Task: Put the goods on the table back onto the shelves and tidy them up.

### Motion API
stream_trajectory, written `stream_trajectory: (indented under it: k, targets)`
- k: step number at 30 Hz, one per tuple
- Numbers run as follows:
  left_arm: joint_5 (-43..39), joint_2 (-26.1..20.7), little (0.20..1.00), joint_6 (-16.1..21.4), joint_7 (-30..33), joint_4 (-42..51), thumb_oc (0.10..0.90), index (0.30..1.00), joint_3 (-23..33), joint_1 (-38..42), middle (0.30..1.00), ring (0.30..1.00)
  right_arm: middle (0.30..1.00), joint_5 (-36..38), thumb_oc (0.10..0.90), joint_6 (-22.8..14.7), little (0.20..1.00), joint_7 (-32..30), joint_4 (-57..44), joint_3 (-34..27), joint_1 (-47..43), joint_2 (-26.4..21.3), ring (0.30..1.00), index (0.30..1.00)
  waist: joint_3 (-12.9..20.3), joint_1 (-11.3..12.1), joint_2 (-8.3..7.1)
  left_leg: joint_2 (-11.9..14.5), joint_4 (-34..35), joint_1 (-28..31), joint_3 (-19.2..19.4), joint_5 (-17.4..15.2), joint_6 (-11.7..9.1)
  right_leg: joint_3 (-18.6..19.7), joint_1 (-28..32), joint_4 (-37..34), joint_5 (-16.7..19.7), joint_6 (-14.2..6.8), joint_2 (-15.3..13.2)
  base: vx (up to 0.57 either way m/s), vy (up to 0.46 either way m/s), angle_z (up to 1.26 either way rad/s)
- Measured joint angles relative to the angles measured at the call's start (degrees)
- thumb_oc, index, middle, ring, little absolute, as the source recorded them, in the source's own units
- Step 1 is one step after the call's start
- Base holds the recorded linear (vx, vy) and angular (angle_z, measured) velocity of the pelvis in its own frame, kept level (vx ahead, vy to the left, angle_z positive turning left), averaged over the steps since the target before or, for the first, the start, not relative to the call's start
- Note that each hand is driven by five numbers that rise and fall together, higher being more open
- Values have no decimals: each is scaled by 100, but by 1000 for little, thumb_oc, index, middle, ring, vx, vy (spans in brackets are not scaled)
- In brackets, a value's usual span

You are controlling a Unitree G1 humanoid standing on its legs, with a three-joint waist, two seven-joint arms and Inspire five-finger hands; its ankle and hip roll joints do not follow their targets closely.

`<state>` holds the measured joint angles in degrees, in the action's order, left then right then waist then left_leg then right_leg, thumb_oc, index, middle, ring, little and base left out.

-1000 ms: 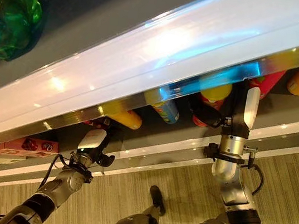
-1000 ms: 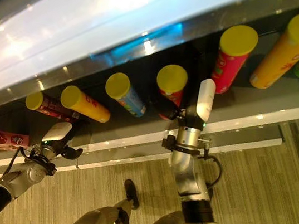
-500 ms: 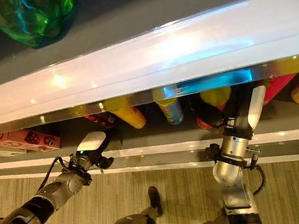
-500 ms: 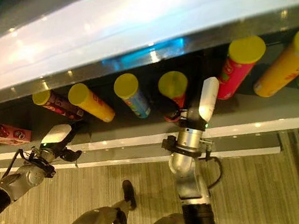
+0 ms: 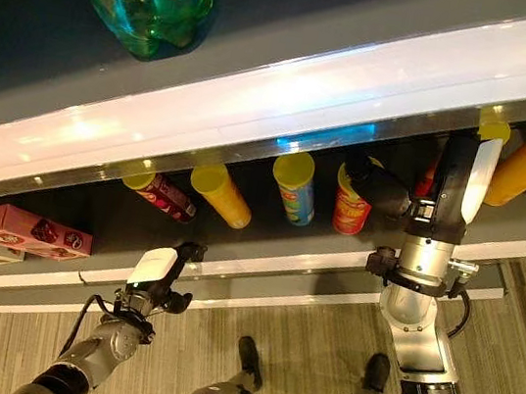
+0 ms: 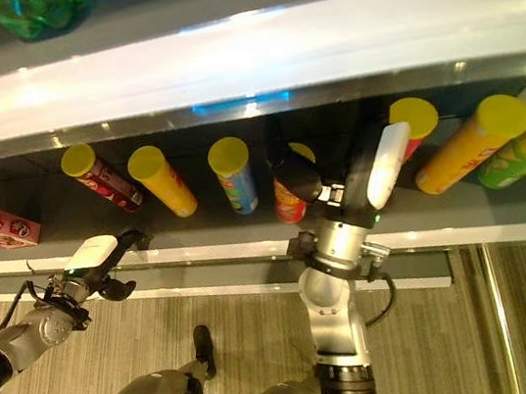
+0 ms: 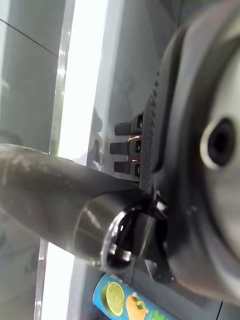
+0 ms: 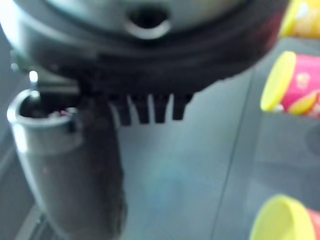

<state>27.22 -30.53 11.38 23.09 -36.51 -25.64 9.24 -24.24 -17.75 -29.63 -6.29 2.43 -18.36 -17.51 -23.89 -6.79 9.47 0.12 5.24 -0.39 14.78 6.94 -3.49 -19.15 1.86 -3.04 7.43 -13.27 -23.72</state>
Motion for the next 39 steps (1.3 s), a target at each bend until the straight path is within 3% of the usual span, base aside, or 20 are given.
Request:
stream_trajectory:
  k: [5,10,12,14,18,20,22,23,24,28,31,32,33,35,36,37,39]
  targets:
    - [1,172,900,-43,1,-339,800,900,1,-245,900,900,900,-51,800,16,900,-7,-231,-78,482,1,900,900,373,7,-187,102,0,87,-49,-1,-1,-100,146,-22,-15,49,118,91,-2,3]
    - [55,338,900,-58,1,-573,800,900,108,-556,900,900,900,-90,800,-40,900,23,-332,-368,1484,2,900,900,739,-1,-489,218,9,321,-33,-93,-88,-116,370,-33,-52,102,234,115,6,-4]
    - [109,394,900,-87,1,-765,800,900,121,-756,900,900,900,-149,800,-74,900,45,-342,-568,2086,27,900,900,1047,-25,-631,248,33,379,27,-190,-105,-91,371,-18,-93,137,226,120,17,-16]
    - [110,404,900,-133,0,-864,800,900,121,-875,900,900,900,-156,800,-63,900,41,-340,-662,2368,30,900,900,1210,-176,-723,254,34,416,58,-206,-102,-68,360,-17,-94,138,227,69,10,-11]
    - [111,591,900,-253,2,-1321,800,900,147,-931,900,900,900,-220,800,-93,900,44,-326,-1088,3405,53,900,900,1592,-361,-863,281,36,578,140,-265,-134,20,448,-3,-119,114,243,81,0,-12]
    - [109,699,900,-284,9,-1505,800,900,225,-948,900,900,900,-286,800,-112,900,49,-322,-1251,3877,51,900,900,1702,-345,-875,296,36,648,206,-291,-141,79,466,2,-127,110,253,66,-12,-20]
    - [108,735,900,-308,17,-1667,800,900,281,-1031,900,900,900,-332,800,-154,900,47,-271,-1411,4295,62,900,900,1798,-544,-910,301,36,716,291,-338,-130,181,416,12,-161,67,259,52,-25,-23]
    - [106,824,900,-312,28,-1831,800,900,391,-1060,900,900,900,-435,800,-300,900,46,-67,-1553,4523,66,900,900,1873,-491,-902,331,36,778,357,-355,-141,232,427,79,-224,66,267,31,-35,-29]
    - [103,877,900,-314,63,-1999,800,900,416,-1115,900,900,900,-463,800,-331,900,15,280,-1616,4771,46,900,900,1983,-612,-978,354,37,801,396,-385,-166,276,369,96,-275,75,283,39,-48,-25]
    - [97,991,900,-318,264,-2586,800,900,519,-1162,900,900,900,-610,800,-362,900,-85,2926,-1634,4880,-70,900,900,2350,-631,-1077,493,37,919,554,-418,-217,459,306,203,-405,110,418,41,-35,-23]
    - [87,1138,900,-319,283,-2983,800,900,613,-1098,900,900,900,-548,800,-334,900,-287,5731,-1342,4362,-161,900,900,2492,-562,-1038,561,36,1003,707,-455,-268,619,256,217,-442,70,502,7,-39,-29]
    - [76,1244,900,-379,265,-3044,800,900,595,-1105,900,900,900,-432,800,32,900,-128,6222,-1203,4531,-79,900,900,2583,-506,-910,591,38,966,768,-474,-282,683,209,210,-446,76,534,17,-58,-25]
    - [31,1316,900,-427,240,-3074,800,900,609,-1094,900,900,900,-355,800,-44,900,-139,6383,-1068,4698,33,900,900,2585,-527,-815,599,36,943,767,-473,-281,688,145,210,-447,74,547,29,-74,-22]
    - [-42,1340,900,-488,246,-3177,800,900,643,-1035,900,900,900,5,800,-45,900,-29,7606,-718,4415,235,900,900,2622,-510,-849,661,37,934,783,-473,-283,714,148,210,-439,87,602,29,-91,-6]
    - [-128,1380,900,-489,240,-3292,800,900,642,-919,900,900,900,392,800,8,900,17,8741,-544,3909,393,900,900,2635,-466,-862,673,37,921,779,-473,-283,701,154,212,-438,86,601,39,-106,4]
    - [-246,1459,900,-488,231,-3306,800,900,641,-851,900,900,900,623,800,256,900,210,9541,-370,3495,542,900,900,2656,-363,-837,677,37,912,776,-473,-283,693,153,217,-444,89,606,37,-104,9]
    - [-286,1497,900,-499,173,-3283,800,900,612,-872,900,900,900,881,800,370,900,465,9592,-38,3462,541,900,900,2682,-320,-761,694,37,894,745,-473,-282,657,180,205,-452,90,615,33,-119,11]
